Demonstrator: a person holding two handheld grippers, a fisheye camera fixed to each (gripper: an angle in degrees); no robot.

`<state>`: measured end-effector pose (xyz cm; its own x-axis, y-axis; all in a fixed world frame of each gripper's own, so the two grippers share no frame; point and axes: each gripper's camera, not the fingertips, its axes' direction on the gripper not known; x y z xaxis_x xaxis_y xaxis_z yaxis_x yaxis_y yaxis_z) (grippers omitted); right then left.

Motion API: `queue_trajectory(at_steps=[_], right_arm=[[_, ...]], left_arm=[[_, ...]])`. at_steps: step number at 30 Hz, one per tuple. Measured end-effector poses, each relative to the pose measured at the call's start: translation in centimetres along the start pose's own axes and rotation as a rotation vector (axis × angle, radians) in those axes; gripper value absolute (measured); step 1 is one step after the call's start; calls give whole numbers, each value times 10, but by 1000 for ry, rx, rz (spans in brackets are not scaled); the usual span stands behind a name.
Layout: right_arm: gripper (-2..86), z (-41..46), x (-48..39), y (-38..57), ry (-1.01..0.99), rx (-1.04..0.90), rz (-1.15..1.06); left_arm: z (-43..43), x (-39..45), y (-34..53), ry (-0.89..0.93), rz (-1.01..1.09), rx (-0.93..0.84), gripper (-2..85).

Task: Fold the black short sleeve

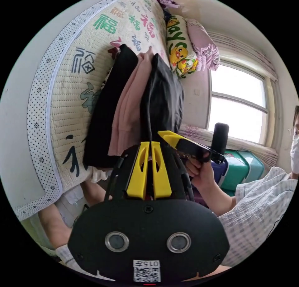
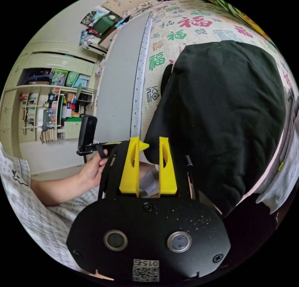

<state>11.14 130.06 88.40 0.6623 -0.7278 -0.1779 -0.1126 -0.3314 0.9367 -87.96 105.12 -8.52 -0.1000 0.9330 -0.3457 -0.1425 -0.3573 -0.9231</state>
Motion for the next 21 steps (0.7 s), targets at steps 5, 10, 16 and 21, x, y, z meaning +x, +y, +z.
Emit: queue_trajectory(at_steps=[5, 10, 16, 21], right_arm=[[91, 2, -9, -4, 81, -23, 94], [13, -9, 4, 0, 182, -15, 198], [1, -37, 48, 8, 87, 59, 274], [-1, -47, 95, 14, -79, 92, 311]], left_arm=[[22, -10, -9, 36, 164, -130, -3], [32, -62, -28, 85, 204, -178, 9], [17, -177, -51, -192, 65, -88, 55], [61, -237, -67, -257, 87, -153, 101]])
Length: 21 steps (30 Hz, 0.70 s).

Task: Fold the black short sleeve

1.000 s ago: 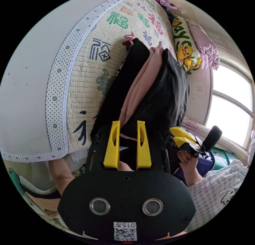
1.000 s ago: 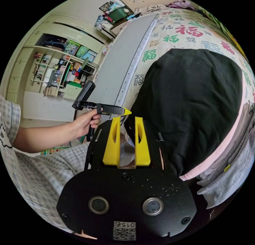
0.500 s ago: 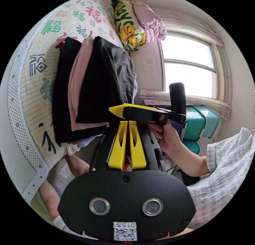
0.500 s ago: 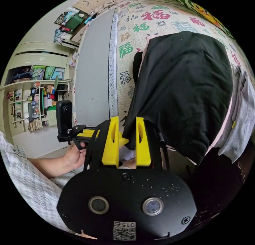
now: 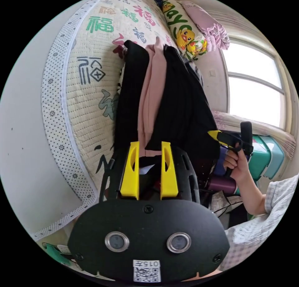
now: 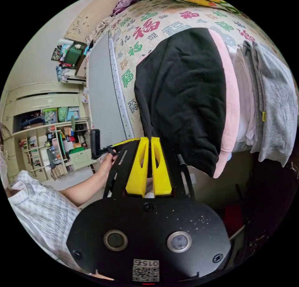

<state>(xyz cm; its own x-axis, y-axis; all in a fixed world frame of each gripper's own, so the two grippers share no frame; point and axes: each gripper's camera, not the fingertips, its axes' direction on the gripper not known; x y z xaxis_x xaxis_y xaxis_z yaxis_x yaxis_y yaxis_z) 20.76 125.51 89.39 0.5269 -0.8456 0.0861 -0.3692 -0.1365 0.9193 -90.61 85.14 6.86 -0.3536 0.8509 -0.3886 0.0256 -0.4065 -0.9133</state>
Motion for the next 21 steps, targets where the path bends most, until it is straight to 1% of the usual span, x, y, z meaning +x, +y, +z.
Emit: queue_trajectory(at_steps=[2, 3, 6, 7, 9, 11, 15, 18, 20, 21], right_arm=[[0, -7, 18, -3, -100, 14, 24], [0, -13, 29, -3, -151, 22, 35], [0, -26, 47, -5, -167, 15, 17], [0, -33, 52, -6, -163, 9, 3], [0, -44, 62, -6, -172, 13, 0], [0, -57, 72, -5, -209, 33, 8], [-1, -100, 80, 0, -317, 110, -47], [-2, -135, 64, 7, -407, 180, -164], [-2, -146, 49, 9, -462, 170, -217], [-2, -146, 37, 7, -486, 131, -235]], left_arm=[[20, -14, -3, 9, -3, -20, 99], [30, -25, -4, -16, -28, -13, 89], [37, -50, -2, -91, -122, 25, 43], [35, -59, 2, -46, -106, 66, 24], [34, -75, 8, 27, -123, 82, 13], [30, -89, 14, 39, -121, 104, 6], [-15, -115, 36, 166, -22, 261, -2], [-65, -133, 57, 178, 76, 355, -5], [-96, -147, 72, 236, 135, 420, -5], [-117, -157, 82, 260, 170, 455, -6]])
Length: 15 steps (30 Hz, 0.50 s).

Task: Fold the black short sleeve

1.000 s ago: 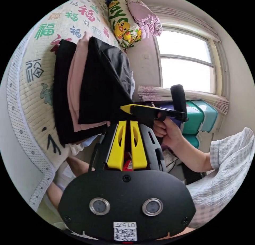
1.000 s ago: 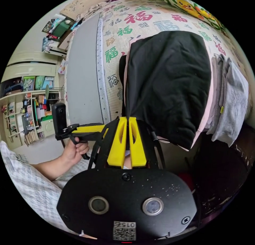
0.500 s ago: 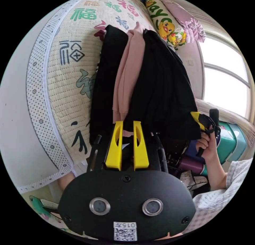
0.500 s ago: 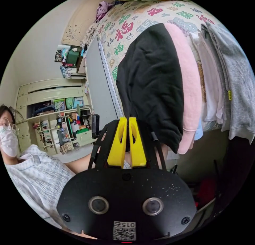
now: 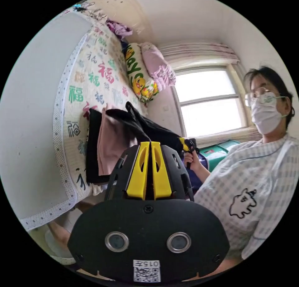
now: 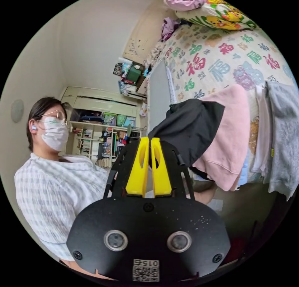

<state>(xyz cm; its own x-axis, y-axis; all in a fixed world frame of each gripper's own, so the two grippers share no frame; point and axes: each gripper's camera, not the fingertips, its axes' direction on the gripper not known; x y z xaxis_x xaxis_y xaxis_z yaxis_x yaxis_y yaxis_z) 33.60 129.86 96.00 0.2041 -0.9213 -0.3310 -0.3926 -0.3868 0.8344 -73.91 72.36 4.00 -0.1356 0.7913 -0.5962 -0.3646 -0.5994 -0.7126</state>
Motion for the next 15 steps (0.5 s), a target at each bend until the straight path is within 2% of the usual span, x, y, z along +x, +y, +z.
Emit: queue_trajectory(at_steps=[6, 11, 12, 15], right_arm=[[-3, 91, -35, -20, -72, -163, -88], [-3, 177, 3, -76, -175, -92, 122], [-3, 196, 8, -97, -216, -60, 158], [-3, 226, -1, -163, -240, 38, 174]], left_arm=[[-118, -49, 2, -31, 51, 79, -6], [-224, -162, -41, -54, -12, 172, -7], [-254, -192, -59, -93, -47, 227, -7], [-330, -243, -115, -65, -45, 387, -8]])
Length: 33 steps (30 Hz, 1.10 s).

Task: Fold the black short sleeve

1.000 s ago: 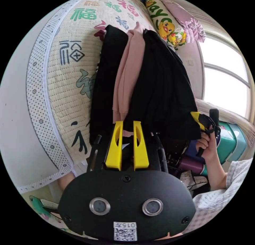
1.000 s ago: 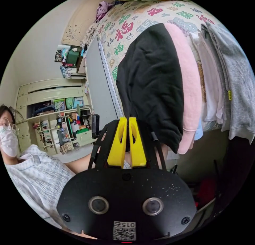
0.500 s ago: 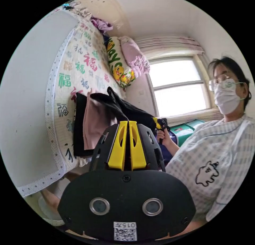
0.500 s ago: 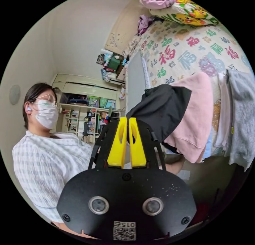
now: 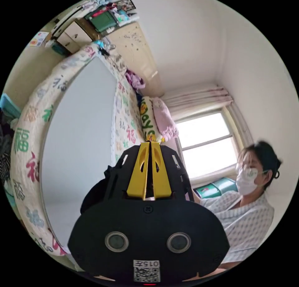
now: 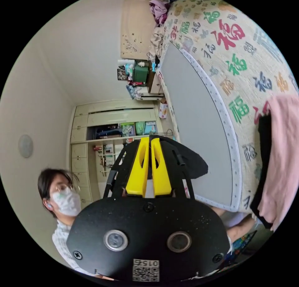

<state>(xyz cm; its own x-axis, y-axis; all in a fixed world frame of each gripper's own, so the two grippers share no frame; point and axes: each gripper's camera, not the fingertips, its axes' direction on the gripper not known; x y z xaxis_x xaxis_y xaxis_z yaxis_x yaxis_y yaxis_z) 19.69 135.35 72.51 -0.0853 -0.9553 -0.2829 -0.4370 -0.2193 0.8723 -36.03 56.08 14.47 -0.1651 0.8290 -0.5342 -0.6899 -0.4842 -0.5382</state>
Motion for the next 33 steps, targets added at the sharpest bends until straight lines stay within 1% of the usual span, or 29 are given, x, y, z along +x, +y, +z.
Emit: queue_trajectory(at_steps=[1, 2, 4, 7, 9, 10, 12, 14, 16, 17, 18, 19, 20, 22, 23, 25, 26, 28, 31, 33], right_arm=[[-3, 7, -18, -25, 14, 46, -34], [-3, 10, -31, -36, 27, 68, -65], [-3, 19, -95, -72, 109, 115, -236], [-3, 29, -167, -88, 106, 160, -417], [-3, 37, -194, -89, 130, 147, -499], [-2, 42, -203, -85, 141, 139, -559], [-2, 41, -201, -76, 112, 161, -611], [-2, 40, -180, -68, 86, 153, -608], [-2, 43, -130, -62, 122, 84, -527], [-3, 44, -114, -59, 134, 65, -508], [-3, 48, -80, -53, 161, 29, -457], [-3, 54, -42, -46, 183, -15, -393], [-3, 57, -22, -43, 202, -32, -356], [-3, 69, 63, -29, 298, -77, -195], [-3, 72, 85, -25, 321, -90, -152], [-3, 84, 171, -12, 392, -116, 41], [-3, 88, 191, -9, 409, -135, 82], [-3, 100, 255, 3, 513, -196, 198], [-3, 106, 311, 15, 556, -241, 330], [-3, 107, 332, 23, 590, -256, 385]], left_arm=[[-16, -1, -36, 14, 60, 56, -8], [-24, 2, -53, 11, 92, 82, -7], [-51, 31, -109, 7, 242, 163, -7], [-80, 68, -145, 79, 422, 245, -7], [-92, 76, -152, 93, 459, 245, -7], [-93, 76, -149, -17, 476, 208, -6], [-90, 61, -137, -81, 509, 153, -6], [-88, 28, -121, -32, 471, 109, -6], [-89, -30, -94, 55, 351, 92, -6], [-90, -44, -85, 54, 323, 91, -6], [-89, -71, -66, 39, 265, 76, -6], [-84, -96, -45, 7, 198, 36, -6], [-80, -108, -35, -18, 165, 11, -6], [-64, -152, 9, -140, 28, -95, -6], [-60, -162, 19, -173, -4, -120, -6], [-47, -198, 56, -275, -146, -185, -6], [-43, -204, 64, -299, -170, -204, -6], [-25, -224, 91, -429, -242, -300, -5], [-3, -237, 115, -482, -338, -415, -5], [12, -234, 125, -545, -348, -498, -5]])
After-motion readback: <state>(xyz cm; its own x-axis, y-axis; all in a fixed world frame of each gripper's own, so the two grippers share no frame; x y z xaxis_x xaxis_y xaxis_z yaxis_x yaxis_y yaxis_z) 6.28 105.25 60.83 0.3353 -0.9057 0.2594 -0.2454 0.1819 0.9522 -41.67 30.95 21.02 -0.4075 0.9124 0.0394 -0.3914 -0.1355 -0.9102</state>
